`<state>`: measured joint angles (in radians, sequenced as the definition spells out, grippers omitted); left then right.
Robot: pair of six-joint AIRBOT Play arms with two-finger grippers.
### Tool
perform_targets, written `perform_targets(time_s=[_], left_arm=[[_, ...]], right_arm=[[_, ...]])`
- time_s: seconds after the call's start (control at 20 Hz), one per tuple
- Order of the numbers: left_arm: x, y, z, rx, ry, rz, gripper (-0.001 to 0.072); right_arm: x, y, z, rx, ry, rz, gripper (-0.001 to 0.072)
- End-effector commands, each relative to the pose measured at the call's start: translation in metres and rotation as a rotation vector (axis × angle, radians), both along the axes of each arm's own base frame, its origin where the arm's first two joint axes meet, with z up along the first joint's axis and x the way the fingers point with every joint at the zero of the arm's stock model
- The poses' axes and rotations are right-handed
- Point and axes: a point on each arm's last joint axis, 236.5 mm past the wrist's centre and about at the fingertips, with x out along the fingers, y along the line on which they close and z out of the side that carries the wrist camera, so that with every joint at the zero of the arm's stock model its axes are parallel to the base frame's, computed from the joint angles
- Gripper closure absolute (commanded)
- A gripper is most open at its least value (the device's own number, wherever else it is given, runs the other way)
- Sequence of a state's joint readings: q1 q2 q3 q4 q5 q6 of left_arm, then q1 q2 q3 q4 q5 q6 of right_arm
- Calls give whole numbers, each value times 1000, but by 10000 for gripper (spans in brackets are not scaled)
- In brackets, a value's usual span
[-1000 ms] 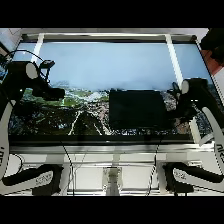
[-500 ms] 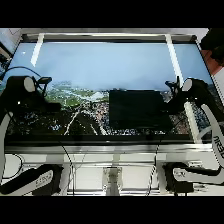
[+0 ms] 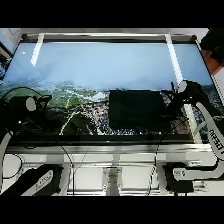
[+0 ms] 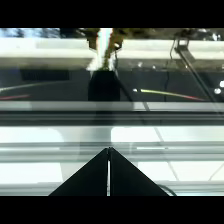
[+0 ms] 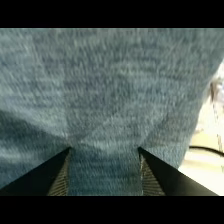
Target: Fold the clothes and pants, and hang the long-sleeved shirts on hangers.
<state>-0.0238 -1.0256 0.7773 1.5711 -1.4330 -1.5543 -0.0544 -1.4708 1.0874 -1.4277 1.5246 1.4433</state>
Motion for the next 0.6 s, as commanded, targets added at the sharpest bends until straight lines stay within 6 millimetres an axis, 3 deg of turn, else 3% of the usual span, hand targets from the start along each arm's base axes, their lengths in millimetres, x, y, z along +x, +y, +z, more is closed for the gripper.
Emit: perform_targets(time_s=[0.0, 0.05, 0.15, 0.35, 0.5, 0.55], left_arm=[[-8, 0, -5, 1, 18, 6, 670], [-8, 0, -5, 1, 17, 6, 670], [-7, 0, -5, 1, 14, 6, 670], [-8, 0, -5, 0, 20, 6, 672], [-8, 0, -5, 1, 20, 6, 672], [-8, 0, -5, 1, 20, 6, 672]], right_arm=[[-13, -29, 6, -114, 41, 36, 206], [-14, -39, 11, -141, 37, 33, 124], [-12, -41, 19, -103, 4, -28, 113], [-22, -16, 6, 22, 24, -108, 108], [-28, 15, -12, 136, 22, -153, 114], [-29, 21, -14, 158, 19, -154, 183]])
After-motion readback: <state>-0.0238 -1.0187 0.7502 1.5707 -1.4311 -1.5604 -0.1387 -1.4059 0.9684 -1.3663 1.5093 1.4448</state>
